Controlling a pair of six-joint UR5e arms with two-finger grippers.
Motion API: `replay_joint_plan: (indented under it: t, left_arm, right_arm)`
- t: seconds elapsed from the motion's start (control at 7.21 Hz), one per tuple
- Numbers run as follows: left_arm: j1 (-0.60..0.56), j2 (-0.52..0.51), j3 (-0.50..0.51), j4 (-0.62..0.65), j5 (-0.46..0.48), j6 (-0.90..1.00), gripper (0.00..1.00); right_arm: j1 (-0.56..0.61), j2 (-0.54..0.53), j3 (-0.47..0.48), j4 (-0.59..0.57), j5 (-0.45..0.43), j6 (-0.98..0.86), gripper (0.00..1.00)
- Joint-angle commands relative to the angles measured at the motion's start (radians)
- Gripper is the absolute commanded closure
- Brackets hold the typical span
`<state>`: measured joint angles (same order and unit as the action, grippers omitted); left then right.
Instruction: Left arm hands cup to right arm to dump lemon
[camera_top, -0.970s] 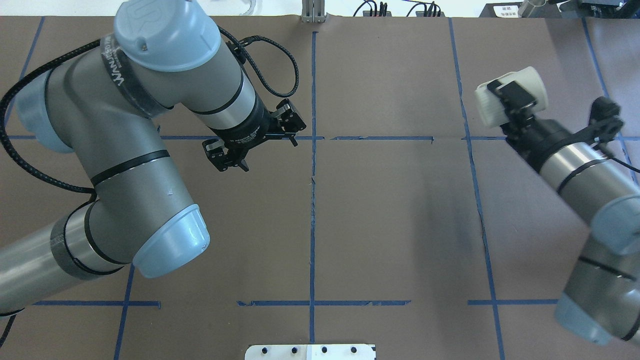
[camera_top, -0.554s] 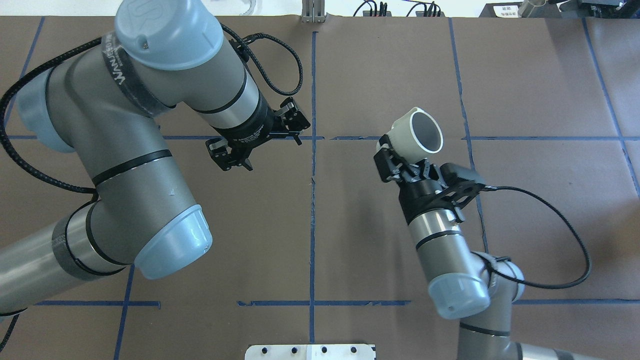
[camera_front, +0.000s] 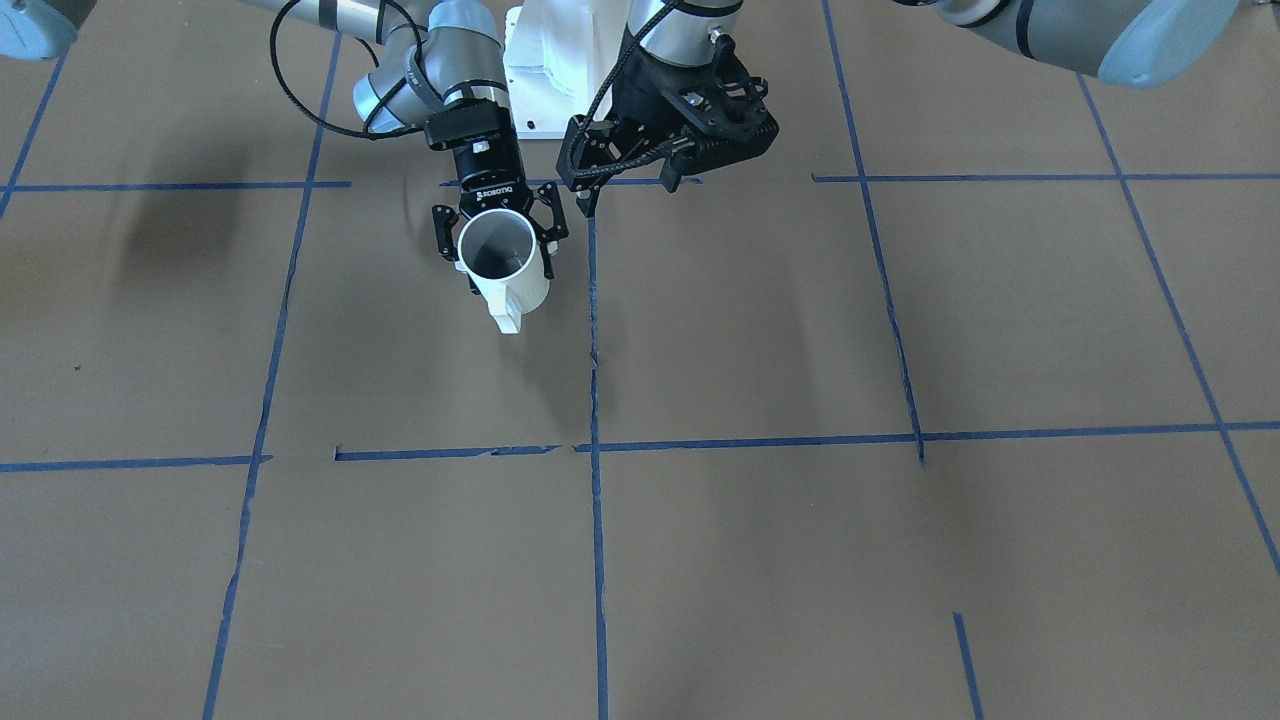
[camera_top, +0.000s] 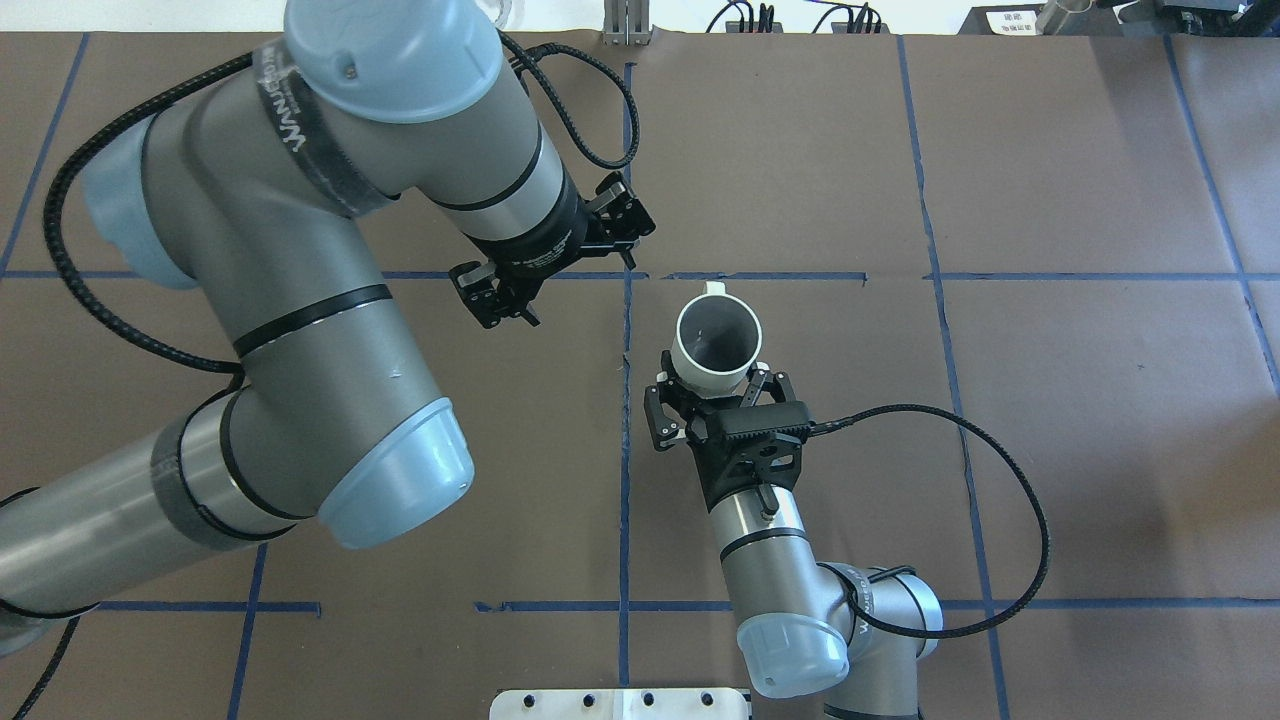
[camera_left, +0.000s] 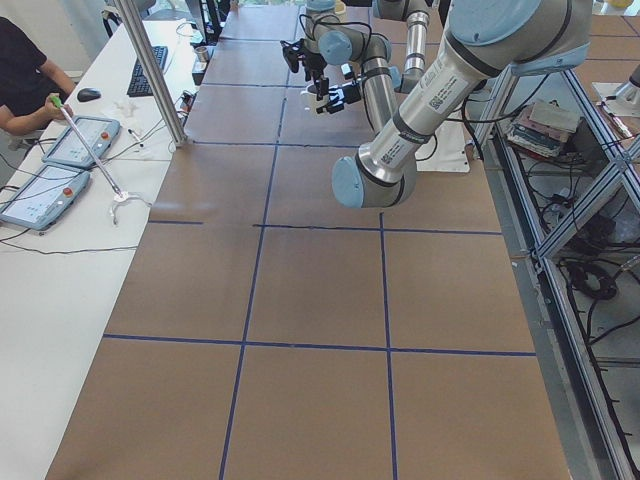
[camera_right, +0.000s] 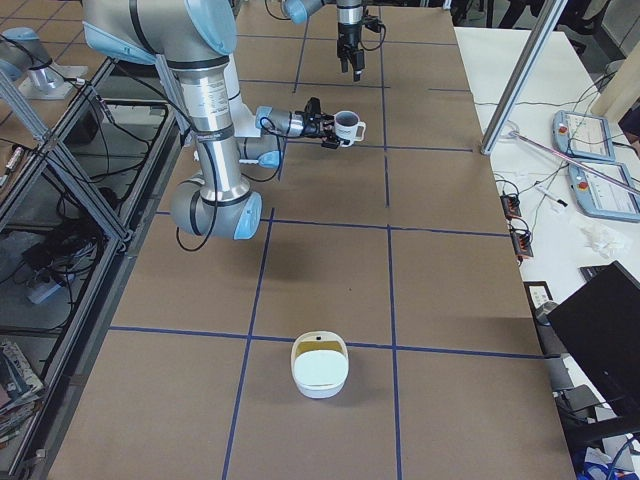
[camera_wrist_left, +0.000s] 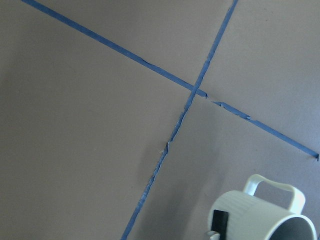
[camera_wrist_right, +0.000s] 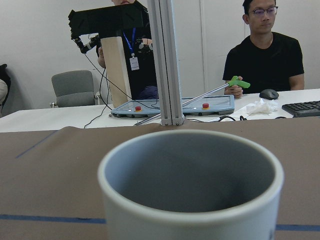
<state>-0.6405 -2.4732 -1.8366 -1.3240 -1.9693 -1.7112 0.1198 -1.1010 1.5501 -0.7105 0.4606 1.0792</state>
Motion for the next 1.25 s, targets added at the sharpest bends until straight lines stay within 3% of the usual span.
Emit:
replay_joint_plan:
  t: [0.0, 0.83, 1.11]
  left_arm:
    - [0.015, -0.140, 0.171, 0.040, 0.041, -0.036, 0.00]
    - [0.080, -0.107, 0.183, 0.042, 0.046, -0.025, 0.10]
    - [0.088, -0.105, 0.181, 0.042, 0.044, -0.025, 0.26]
  right_arm:
    - [-0.003, 0.016, -0.015, -0.010, -0.002, -0.053, 0.99]
    - [0.014, 0.040, -0.013, 0.003, 0.000, -0.148, 0.86]
    - [0.017, 0.040, -0.012, 0.005, 0.000, -0.148, 0.85]
